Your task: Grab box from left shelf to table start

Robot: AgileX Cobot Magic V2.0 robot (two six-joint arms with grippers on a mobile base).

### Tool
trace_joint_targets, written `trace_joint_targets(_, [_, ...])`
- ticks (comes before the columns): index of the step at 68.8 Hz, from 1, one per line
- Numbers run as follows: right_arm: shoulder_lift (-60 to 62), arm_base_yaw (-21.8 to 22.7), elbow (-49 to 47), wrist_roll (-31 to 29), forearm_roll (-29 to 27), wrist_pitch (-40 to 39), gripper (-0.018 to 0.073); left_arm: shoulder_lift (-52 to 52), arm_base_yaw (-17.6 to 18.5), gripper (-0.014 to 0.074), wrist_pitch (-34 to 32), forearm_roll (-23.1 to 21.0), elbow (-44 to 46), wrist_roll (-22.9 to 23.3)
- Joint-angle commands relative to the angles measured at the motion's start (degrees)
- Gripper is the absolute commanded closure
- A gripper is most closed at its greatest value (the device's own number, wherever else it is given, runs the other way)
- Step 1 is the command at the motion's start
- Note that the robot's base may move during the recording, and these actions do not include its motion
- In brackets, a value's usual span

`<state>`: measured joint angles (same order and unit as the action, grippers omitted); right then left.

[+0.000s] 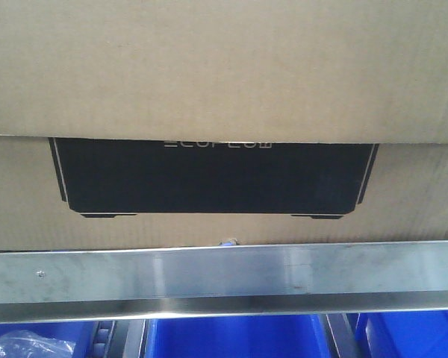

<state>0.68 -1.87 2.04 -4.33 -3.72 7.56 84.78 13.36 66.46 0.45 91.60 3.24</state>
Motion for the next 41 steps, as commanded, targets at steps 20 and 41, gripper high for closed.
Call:
trace_joint_targets(20, [0.5, 0.1, -2.0, 0.4, -6.3, -11.4, 0.0501, -0.3, 0.0, 0.0173, -0.6, 3.5, 2.5, 3.7])
trace_joint_targets(41, [-0.9, 0.1, -15.9, 0.3, -8.0, 2.8, 0.0288, -0.3, 0.0, 0.0173, -0.6, 3.1, 2.5, 3.7])
